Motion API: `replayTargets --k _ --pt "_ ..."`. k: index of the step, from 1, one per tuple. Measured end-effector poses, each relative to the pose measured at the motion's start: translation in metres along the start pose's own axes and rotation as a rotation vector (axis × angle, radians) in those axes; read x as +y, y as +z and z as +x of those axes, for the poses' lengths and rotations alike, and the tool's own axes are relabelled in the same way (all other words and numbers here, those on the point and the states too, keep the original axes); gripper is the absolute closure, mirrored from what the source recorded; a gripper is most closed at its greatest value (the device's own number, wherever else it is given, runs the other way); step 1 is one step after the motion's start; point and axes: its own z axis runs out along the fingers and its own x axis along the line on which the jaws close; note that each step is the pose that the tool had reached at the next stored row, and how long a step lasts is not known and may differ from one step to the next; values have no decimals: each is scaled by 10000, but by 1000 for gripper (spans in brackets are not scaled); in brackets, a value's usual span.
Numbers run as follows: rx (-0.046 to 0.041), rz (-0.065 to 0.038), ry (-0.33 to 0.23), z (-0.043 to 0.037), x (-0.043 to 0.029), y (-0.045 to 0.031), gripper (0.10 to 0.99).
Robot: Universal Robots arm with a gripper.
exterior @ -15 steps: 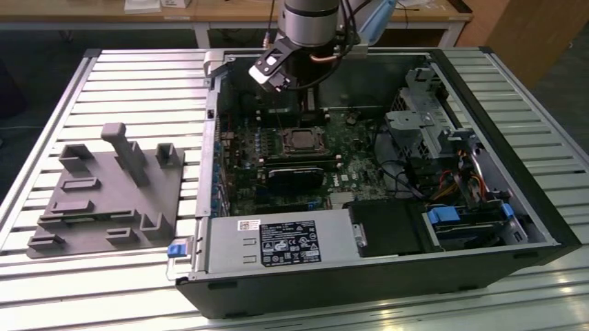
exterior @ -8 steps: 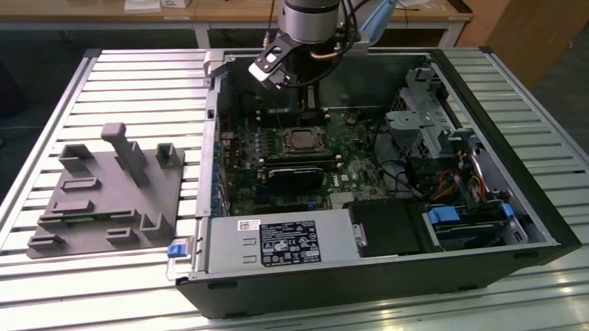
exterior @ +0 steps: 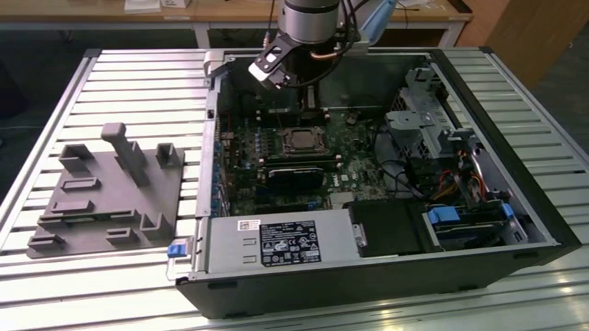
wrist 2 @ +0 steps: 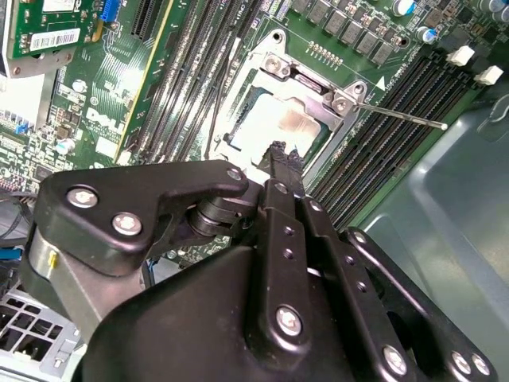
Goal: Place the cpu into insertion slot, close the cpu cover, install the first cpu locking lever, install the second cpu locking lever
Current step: 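Install the first cpu locking lever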
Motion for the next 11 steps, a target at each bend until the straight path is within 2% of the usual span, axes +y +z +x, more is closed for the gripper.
replayTargets --k 4,11 --pt "6 -8 -160 0 -3 0 980" --pt "48 -61 -1365 0 -3 5 980"
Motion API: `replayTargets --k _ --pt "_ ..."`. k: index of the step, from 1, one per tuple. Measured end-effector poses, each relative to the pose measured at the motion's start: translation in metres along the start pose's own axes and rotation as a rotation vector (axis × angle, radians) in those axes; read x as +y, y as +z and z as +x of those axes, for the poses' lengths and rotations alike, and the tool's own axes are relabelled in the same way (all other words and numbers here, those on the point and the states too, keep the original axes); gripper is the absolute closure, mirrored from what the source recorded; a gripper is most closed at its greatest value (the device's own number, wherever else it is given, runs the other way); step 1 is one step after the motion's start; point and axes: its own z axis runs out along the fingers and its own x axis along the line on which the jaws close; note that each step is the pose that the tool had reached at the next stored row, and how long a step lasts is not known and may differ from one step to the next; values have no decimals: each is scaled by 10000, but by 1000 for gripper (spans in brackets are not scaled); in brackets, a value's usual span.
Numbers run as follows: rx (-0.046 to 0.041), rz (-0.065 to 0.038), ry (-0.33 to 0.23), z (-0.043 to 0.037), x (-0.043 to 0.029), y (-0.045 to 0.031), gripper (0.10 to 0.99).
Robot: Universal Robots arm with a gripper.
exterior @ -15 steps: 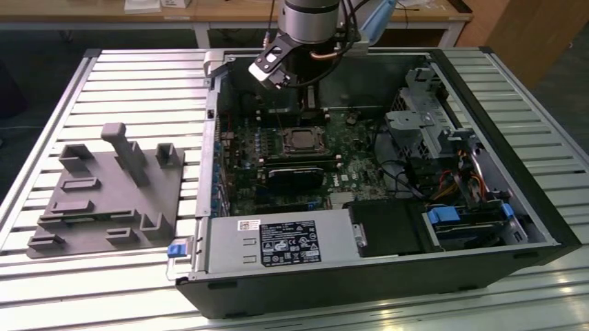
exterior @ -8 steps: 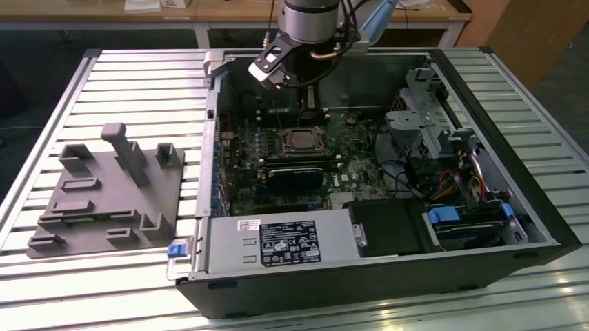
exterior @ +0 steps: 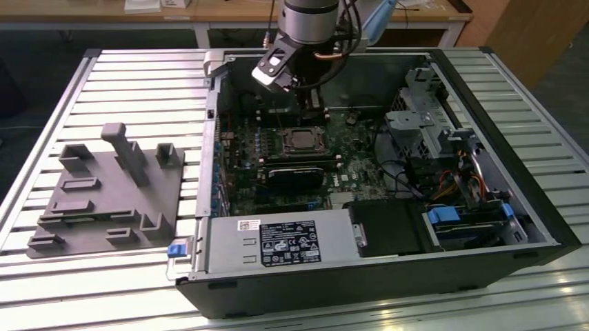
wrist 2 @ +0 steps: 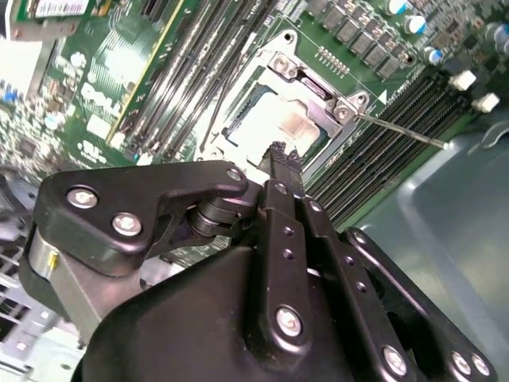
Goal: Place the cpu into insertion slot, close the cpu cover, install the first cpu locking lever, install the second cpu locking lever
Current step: 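Install the first cpu locking lever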
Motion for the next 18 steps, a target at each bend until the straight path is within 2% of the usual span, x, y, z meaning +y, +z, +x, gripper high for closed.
replayTargets --k 18 --pt "112 -144 -3270 1 -1 15 980"
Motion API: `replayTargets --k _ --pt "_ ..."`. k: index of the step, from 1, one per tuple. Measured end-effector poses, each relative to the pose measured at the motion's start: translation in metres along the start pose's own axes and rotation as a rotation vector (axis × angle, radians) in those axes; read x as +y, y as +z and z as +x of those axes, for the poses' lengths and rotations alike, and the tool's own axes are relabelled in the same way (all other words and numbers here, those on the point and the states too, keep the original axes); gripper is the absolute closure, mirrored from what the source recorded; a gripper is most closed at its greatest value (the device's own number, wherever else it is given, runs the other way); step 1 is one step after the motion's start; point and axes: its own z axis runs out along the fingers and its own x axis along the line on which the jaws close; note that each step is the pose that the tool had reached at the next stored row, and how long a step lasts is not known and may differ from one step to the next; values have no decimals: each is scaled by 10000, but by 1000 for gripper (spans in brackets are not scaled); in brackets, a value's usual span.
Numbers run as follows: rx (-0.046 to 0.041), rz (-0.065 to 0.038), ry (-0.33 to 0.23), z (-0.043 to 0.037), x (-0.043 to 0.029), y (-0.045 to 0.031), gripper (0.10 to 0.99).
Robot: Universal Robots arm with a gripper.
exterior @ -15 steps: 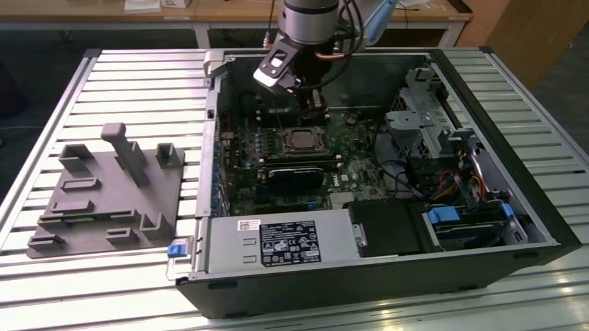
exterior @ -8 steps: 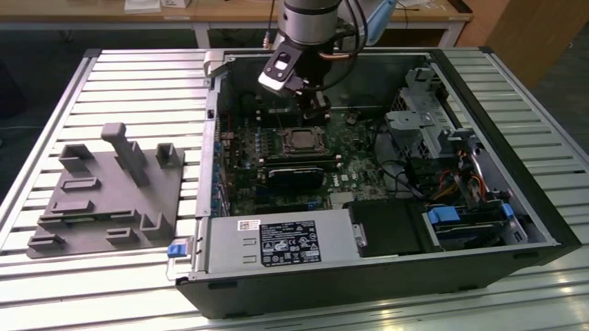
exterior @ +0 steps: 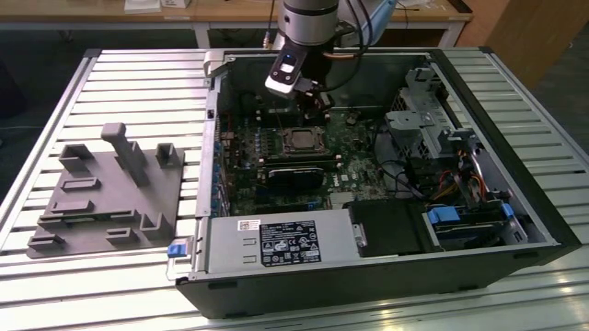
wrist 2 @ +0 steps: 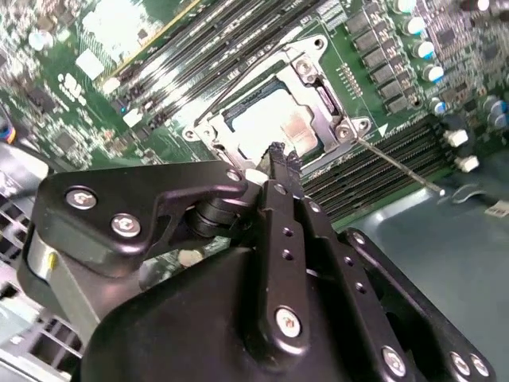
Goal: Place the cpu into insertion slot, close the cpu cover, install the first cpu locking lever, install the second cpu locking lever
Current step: 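Install the first cpu locking lever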
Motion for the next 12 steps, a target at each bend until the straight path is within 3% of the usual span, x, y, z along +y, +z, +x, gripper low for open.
replayTargets --k 12 --pt "75 -96 -2177 0 0 11 980"
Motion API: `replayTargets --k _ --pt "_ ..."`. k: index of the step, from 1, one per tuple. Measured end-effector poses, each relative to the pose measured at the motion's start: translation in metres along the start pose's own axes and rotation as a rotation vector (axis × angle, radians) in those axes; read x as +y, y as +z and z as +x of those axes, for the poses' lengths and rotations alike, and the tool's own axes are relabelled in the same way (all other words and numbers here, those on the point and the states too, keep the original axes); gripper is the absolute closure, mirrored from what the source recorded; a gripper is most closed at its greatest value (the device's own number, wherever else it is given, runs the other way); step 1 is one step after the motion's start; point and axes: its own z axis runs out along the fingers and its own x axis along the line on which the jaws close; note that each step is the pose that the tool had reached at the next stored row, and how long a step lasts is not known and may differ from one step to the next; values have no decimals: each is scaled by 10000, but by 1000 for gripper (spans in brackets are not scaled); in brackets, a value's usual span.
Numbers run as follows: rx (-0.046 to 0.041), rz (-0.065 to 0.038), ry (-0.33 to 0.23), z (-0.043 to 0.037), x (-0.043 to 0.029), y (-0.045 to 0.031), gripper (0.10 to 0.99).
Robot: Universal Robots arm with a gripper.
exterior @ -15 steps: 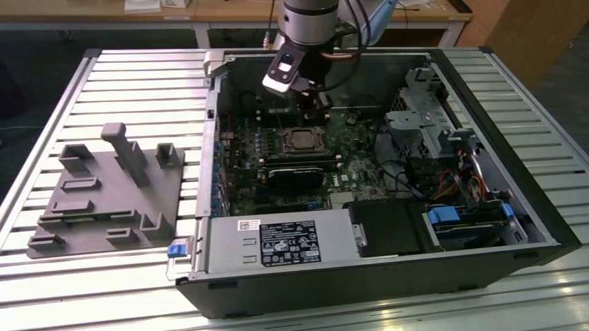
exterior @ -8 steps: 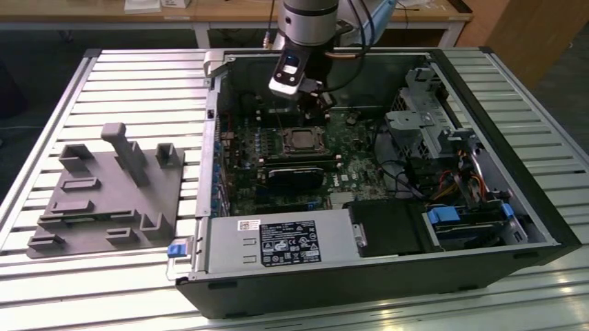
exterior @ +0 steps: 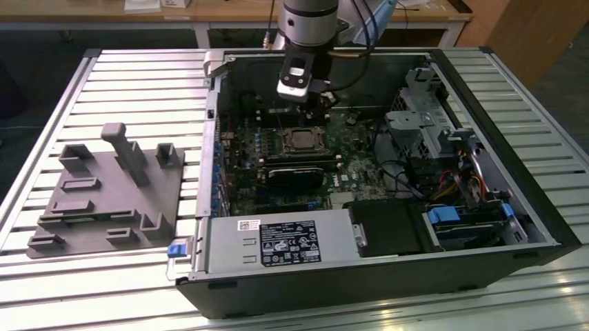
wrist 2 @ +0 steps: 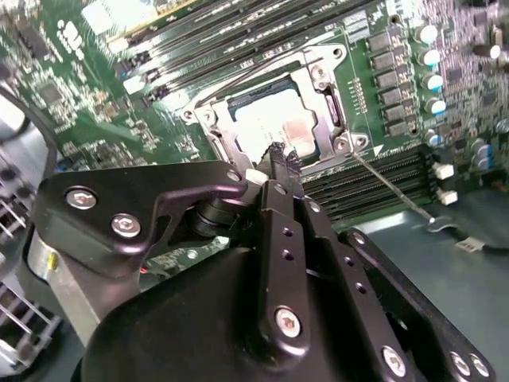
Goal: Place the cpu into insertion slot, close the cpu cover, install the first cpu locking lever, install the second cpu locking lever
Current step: 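Install the first cpu locking lever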
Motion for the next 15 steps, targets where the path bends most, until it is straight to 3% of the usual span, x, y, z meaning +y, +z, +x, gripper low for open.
replayTargets --k 15 --pt "93 -120 -2725 1 -1 16 980"
